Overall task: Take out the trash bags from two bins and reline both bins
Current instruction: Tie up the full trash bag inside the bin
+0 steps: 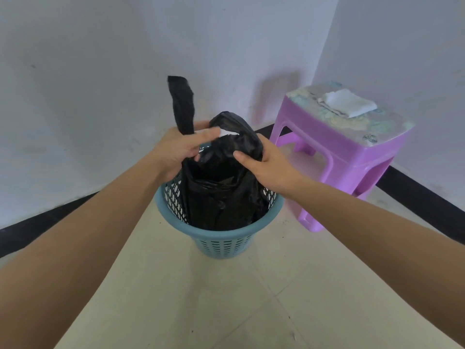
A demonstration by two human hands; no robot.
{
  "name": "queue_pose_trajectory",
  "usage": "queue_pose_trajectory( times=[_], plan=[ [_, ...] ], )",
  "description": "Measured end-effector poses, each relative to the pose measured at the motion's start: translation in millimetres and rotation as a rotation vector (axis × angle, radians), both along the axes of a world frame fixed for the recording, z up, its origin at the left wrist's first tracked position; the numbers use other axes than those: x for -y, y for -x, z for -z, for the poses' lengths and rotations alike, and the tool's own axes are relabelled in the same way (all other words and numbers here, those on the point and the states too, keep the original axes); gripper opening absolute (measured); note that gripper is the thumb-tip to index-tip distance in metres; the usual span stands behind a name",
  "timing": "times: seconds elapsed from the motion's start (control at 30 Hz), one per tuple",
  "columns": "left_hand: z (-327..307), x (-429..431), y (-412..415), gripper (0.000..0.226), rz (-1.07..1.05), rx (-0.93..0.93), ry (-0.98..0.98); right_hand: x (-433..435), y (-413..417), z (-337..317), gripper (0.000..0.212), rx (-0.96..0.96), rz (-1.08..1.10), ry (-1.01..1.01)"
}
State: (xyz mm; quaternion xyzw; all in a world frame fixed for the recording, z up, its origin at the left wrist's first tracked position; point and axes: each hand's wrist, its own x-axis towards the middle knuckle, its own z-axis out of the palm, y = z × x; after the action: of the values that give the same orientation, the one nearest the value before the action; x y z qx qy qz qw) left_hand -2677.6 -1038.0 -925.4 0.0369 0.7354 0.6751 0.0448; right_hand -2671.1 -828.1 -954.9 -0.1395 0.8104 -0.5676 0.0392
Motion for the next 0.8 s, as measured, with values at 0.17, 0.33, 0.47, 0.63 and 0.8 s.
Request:
queue_pose_trajectory(
  times=[0.17,0.33,0.47,0.63,0.8],
  plan=[
    [-2.5,-8.9,-1.6,0.007,-0.272,-0.015,-0.156,-2.3,-1.9,1.8,0.058,0.106,-0.024,-0.145],
    [-9.2,11.4,3.5,0.012,-0.281,-0.002,-0.316,-2.1,1.4,11.8,0.017,0.196,-0.003,-0.385],
    [0.4,22.2,0.2,0.013,-0.072,0.067,-0.470,-6.3,3.4,4.6,0.026,0.169,0.107,-0.207],
    [17.1,16.4,-4.2,0.011,-0.082,0.146,-0.321,-3.1,0.8,-0.3,0.042,0.144,0.276,-0.077],
    [15.4,4.8,-2.2,0.036,-0.193,0.159,-0.442,-0.8,-4.2,-14.4,0.060,0.079,0.259,-0.054]
  ],
)
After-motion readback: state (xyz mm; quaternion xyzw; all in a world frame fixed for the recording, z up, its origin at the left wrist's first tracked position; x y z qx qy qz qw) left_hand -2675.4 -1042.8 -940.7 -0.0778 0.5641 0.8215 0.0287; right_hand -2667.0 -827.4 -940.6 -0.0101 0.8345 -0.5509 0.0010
